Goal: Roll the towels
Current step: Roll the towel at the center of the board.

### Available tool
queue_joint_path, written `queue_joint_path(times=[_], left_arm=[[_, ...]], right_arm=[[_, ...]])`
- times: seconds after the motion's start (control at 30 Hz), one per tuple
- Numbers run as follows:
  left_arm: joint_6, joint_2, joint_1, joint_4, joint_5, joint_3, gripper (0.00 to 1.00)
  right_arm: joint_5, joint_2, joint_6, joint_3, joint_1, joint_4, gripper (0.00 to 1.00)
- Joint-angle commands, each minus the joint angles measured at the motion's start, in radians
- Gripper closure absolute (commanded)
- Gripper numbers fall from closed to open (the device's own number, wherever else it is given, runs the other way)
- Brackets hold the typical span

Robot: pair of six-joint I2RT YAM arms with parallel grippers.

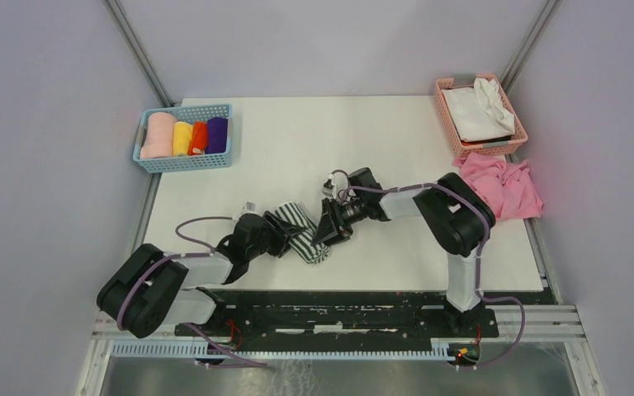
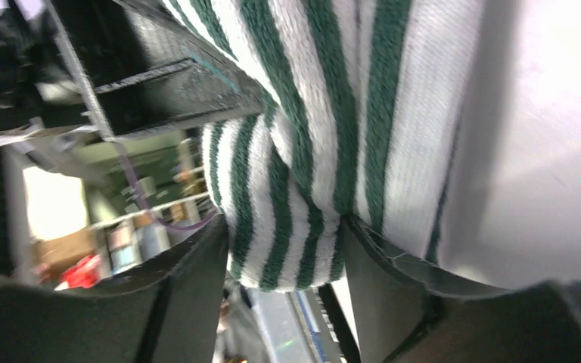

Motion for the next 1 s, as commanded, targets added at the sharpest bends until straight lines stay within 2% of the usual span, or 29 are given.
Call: queue_joint_path(times=[0.0, 0.2, 0.33, 0.47, 0.7, 0.97], left_arm=[[-0.029, 0.021, -0.002, -0.265, -0.128, 0.038, 0.52], [0.017, -0.005, -0.003, -0.461, -0.179, 0.116, 0.53], [0.037, -0.007, -0.002, -0.532, -0.186, 0.157, 0.53], [0.042, -0.001, -0.002, -0.552, -0.176, 0.176, 0.53], [0.055, 0.008, -0.003, -0.574, -0.168, 0.202, 0.53], [0.054, 0.011, -0.002, -0.571, -0.162, 0.208, 0.53]], right_arm=[[0.329, -0.163, -0.252, -0.034, 0.003, -0.288, 0.34], [0.577, -0.377, -0.368, -0.028, 0.013, -0.403, 0.30], [0.732, -0.448, -0.453, 0.000, 0.110, -0.431, 0.29], [0.914, -0.499, -0.531, 0.006, 0.241, -0.395, 0.23], [1.044, -0.469, -0.640, 0.019, 0.389, -0.275, 0.18], [1.137, -0.302, -0.737, 0.043, 0.458, -0.262, 0.16]])
